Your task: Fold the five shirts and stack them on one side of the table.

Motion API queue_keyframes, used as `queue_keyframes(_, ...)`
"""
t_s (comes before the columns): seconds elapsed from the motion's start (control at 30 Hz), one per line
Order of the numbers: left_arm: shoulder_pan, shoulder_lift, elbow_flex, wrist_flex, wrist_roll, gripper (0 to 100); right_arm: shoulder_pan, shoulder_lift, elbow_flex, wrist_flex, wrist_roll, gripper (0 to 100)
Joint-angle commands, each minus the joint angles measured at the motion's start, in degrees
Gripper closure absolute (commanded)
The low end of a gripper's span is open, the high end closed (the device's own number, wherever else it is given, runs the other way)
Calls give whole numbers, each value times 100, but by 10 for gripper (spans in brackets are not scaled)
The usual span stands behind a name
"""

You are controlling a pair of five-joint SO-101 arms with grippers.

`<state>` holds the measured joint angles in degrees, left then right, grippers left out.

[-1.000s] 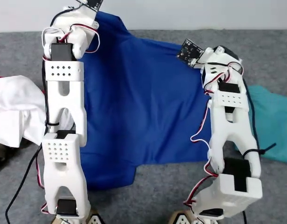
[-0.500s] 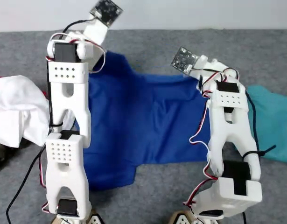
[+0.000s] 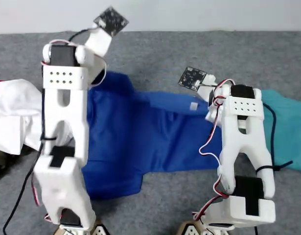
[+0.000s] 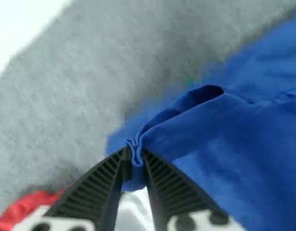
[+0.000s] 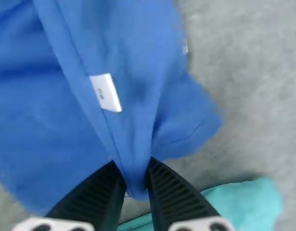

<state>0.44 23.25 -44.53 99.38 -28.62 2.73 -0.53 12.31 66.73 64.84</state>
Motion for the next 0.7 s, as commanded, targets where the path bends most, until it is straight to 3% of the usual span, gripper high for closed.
queue_keyframes(0.0, -26, -1327, 1648, 123, -325, 988, 57, -338, -308, 488, -308, 988)
queue_keyframes(0.37, -26, -3499, 4796, 123, -589, 987, 57, -330, -308, 1631, -378, 988)
queue_keyframes(0.67, -26, -4818, 6747, 123, -615, 987, 259, -295, -229, 1745, -141, 988)
